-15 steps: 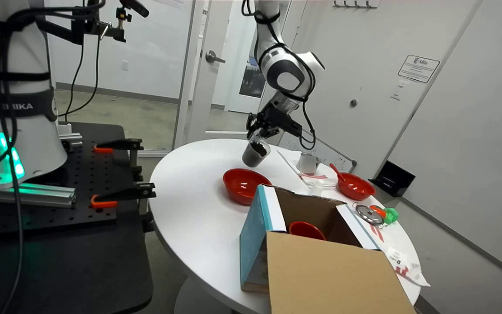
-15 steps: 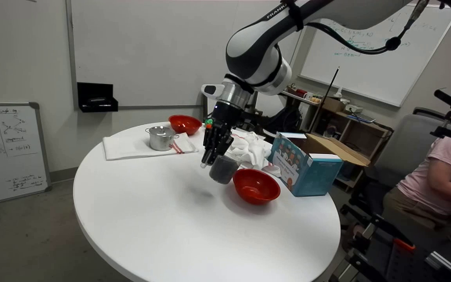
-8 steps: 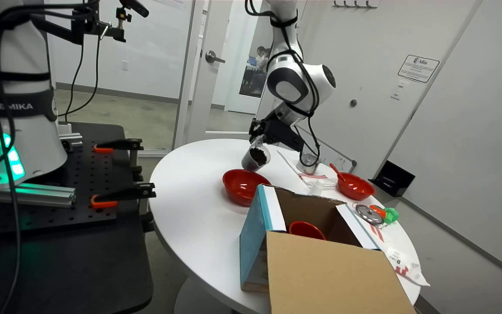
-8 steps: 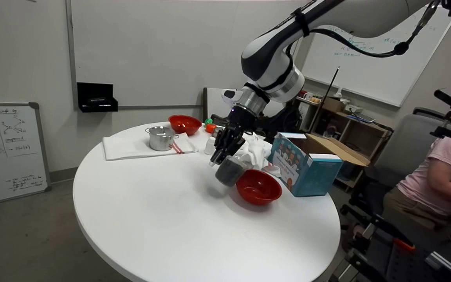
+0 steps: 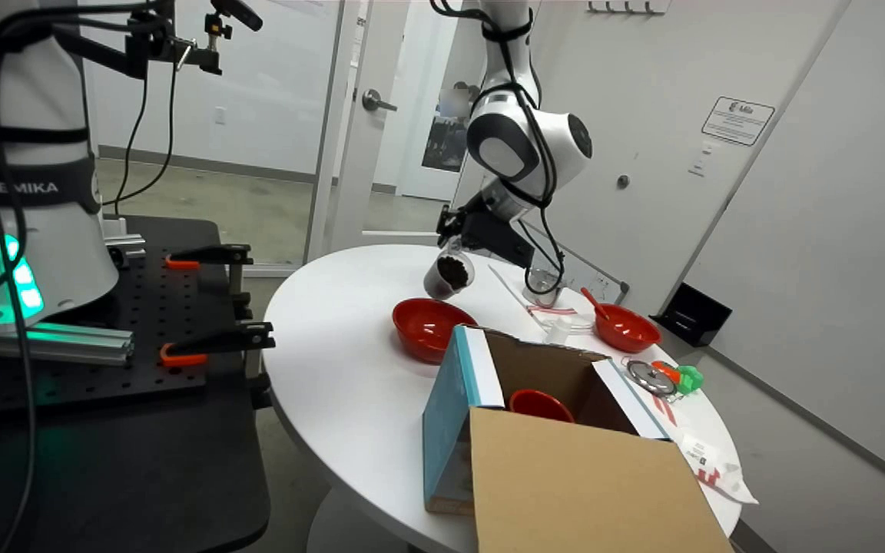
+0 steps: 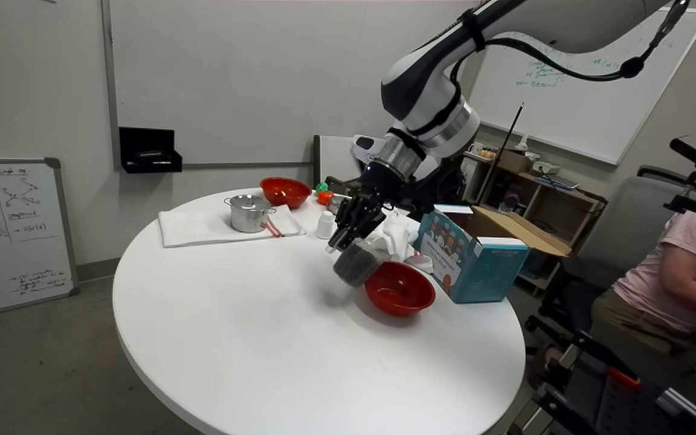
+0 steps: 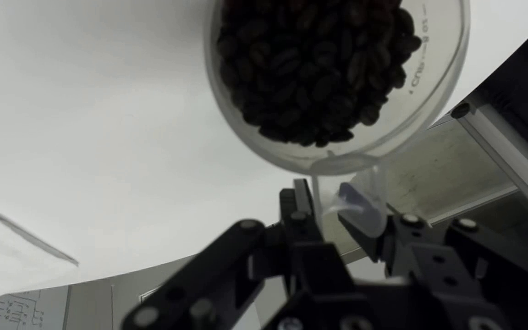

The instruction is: Pour some contents from the jug into the red bowl

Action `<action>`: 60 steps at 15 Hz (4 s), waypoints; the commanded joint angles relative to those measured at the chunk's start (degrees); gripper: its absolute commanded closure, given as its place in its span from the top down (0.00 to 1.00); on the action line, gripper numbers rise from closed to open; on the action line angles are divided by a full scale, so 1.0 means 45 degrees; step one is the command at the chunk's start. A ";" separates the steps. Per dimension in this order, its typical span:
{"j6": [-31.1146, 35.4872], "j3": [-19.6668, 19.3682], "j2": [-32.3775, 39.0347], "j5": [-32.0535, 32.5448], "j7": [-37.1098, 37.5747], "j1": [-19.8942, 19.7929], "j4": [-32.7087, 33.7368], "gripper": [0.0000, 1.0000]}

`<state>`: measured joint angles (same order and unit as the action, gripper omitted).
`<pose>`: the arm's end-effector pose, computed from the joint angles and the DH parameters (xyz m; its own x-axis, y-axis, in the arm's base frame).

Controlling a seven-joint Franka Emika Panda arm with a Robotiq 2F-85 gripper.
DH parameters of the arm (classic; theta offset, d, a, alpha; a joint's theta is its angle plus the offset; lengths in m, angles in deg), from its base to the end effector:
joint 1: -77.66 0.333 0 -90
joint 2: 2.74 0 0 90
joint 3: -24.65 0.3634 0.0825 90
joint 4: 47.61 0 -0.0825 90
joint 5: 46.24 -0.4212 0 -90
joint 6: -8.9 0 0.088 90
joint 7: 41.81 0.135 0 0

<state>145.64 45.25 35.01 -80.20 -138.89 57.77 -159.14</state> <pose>0.6440 0.0236 0.1301 0.4041 0.7596 0.5097 0.9131 -0.3020 -0.2738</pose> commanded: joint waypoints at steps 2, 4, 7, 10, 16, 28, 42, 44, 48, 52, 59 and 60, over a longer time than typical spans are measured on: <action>0.0066 -0.0361 -0.1607 -0.1165 -0.0877 0.0145 -0.1431 0.06; 0.0038 -0.0561 -0.2120 -0.1523 -0.1086 0.0257 -0.1852 0.06; -0.0127 -0.0910 -0.2738 -0.1944 -0.1619 0.0450 -0.2326 0.06; -0.0313 -0.1273 -0.3282 -0.2315 -0.2590 0.0581 -0.2905 0.06; -0.1610 -0.2149 -0.3384 -0.3108 -0.5076 0.0572 -0.3013 0.06; -0.5441 -0.3778 -0.3231 -0.3912 -0.8144 0.0863 -0.2709 0.06; -0.7040 -0.4492 -0.3064 -0.3748 -0.8281 0.1330 -0.2614 0.24; -0.7725 -0.4508 -0.2633 -0.3291 -0.8020 0.1348 -0.1932 0.06; -0.8703 -0.4723 -0.2379 -0.2882 -0.7894 0.1389 -0.1571 0.06; -0.9366 -0.4876 -0.2359 -0.2727 -0.7917 0.1367 -0.1377 0.06; -1.0070 -0.5020 -0.2371 -0.2550 -0.8154 0.1290 -0.1303 0.06; -1.0185 -0.5032 -0.2355 -0.2543 -0.8204 0.1278 -0.1273 0.06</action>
<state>103.45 23.53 24.14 -92.53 -175.64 63.18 -166.32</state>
